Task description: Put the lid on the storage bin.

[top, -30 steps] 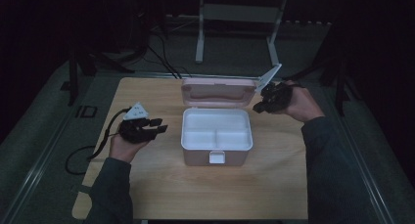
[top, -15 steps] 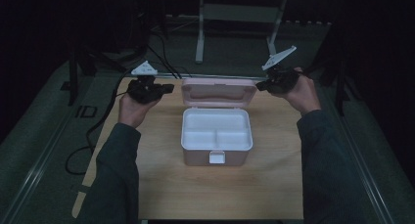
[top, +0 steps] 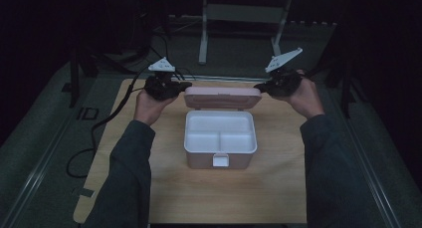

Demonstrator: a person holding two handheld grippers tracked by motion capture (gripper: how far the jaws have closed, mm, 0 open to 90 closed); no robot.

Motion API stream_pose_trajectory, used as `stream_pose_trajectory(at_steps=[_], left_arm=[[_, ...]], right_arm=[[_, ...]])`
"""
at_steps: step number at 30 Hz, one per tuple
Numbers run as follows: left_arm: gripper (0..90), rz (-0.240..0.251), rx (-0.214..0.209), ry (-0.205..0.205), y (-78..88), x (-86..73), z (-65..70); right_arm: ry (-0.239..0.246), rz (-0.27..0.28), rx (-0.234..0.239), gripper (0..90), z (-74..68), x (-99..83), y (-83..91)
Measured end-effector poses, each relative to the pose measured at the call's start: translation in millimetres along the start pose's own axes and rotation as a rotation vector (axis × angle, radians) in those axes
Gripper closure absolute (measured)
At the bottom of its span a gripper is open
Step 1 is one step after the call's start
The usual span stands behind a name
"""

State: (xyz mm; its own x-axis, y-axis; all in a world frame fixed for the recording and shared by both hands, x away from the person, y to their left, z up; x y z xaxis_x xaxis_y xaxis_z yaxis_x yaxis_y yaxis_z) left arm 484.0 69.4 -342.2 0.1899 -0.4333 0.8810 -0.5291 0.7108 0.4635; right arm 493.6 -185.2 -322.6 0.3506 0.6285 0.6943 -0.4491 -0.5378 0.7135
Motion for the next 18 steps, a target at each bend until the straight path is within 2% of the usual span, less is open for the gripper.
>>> stream_pose_trajectory(at_steps=[2,3,4,5,9,12,15,18], left_arm=[[89.4,0.016,-0.015,-0.006,1.9,-4.5,9.2],[89.3,0.016,-0.015,-0.006,1.9,-4.5,9.2],[89.3,0.028,-0.032,0.0,3.1,-13.1,17.3],[89.2,0.028,-0.032,0.004,3.0,-17.4,19.8],[89.2,-0.025,-0.042,0.003,-1.0,-46.2,31.9],[89.3,-0.066,-0.043,0.007,-4.3,-64.6,35.3],[89.2,-0.086,-0.042,0.017,-6.8,-75.8,35.3],[89.3,-0.091,-0.037,0.021,-6.0,-79.3,33.8]], right_arm=[[0.013,-0.005,0.018,90.0,-6.5,-5.4,-1.8],[0.013,-0.005,0.018,90.0,-6.5,-5.4,-1.8],[0.019,-0.004,0.025,90.0,-10.4,-8.1,-3.4],[0.037,-0.016,0.042,90.0,-17.7,-14.9,-8.8],[0.056,-0.058,0.06,90.0,-30.5,-29.7,-22.9],[0.075,-0.096,0.073,90.0,-39.5,-42.1,-34.1],[0.074,-0.128,0.086,90.0,-45.1,-53.3,-43.1],[0.058,-0.108,0.094,90.0,-45.4,-54.4,-43.7]])
Point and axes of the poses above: each handheld gripper's, and its own axes: y roughly backward along the jaws, x roughly out of its top, z roughly to its right, the point moved 9 cm from there along -y, roughly forward along the jaws, and after that the axes turned 8 degrees about -y, right-handed, at the moved point
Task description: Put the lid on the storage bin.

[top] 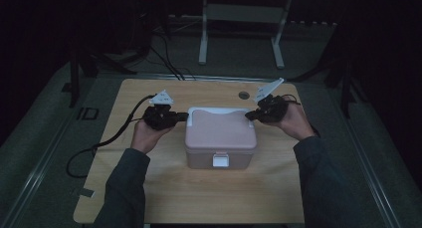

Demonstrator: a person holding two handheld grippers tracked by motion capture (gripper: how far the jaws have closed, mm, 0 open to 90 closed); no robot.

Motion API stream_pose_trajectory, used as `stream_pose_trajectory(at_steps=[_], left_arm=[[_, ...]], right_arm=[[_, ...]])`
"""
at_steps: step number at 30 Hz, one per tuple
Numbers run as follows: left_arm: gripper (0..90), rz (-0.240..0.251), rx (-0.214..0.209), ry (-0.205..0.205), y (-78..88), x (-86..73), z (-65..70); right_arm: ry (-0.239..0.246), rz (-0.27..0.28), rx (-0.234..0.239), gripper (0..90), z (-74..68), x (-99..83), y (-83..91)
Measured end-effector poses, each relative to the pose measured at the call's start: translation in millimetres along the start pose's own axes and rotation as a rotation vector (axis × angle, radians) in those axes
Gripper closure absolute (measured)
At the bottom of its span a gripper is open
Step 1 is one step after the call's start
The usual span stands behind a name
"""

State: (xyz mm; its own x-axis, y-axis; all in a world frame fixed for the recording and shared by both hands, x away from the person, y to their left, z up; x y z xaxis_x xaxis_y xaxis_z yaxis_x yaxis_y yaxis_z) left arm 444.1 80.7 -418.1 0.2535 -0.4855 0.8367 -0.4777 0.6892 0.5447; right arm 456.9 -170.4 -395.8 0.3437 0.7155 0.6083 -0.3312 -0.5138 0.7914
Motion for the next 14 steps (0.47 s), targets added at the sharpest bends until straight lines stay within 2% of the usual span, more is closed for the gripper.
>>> stream_pose_trajectory(at_steps=[2,4,6,9,14], left_arm=[[89.2,0.005,0.008,0.0,3.8,0.6,-1.7],[89.1,0.008,0.02,-0.001,9.8,0.6,-4.4],[88.0,0.015,0.033,0.004,16.3,-0.7,-7.2],[87.3,0.018,0.047,0.004,24.6,-5.7,-9.6],[86.5,0.013,0.067,0.022,32.1,-21.3,-11.5]], right_arm=[[0.003,-0.005,-0.029,90.0,2.3,-1.3,2.5],[0.002,0.001,-0.037,90.0,2.7,-2.0,5.3],[-0.008,0.037,-0.055,90.0,4.0,-6.5,17.4],[-0.026,0.059,-0.078,89.9,5.4,-17.3,27.0],[-0.059,0.055,-0.11,89.7,9.7,-40.7,32.2]])
Point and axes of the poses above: each handheld gripper's, and its own axes: y roughly backward along the jaws, x roughly out of its top, z roughly to its right, the point moved 9 cm from there along -y, roughly forward along the jaws, and after that the axes turned 8 degrees about -y, right-handed, at the moved point
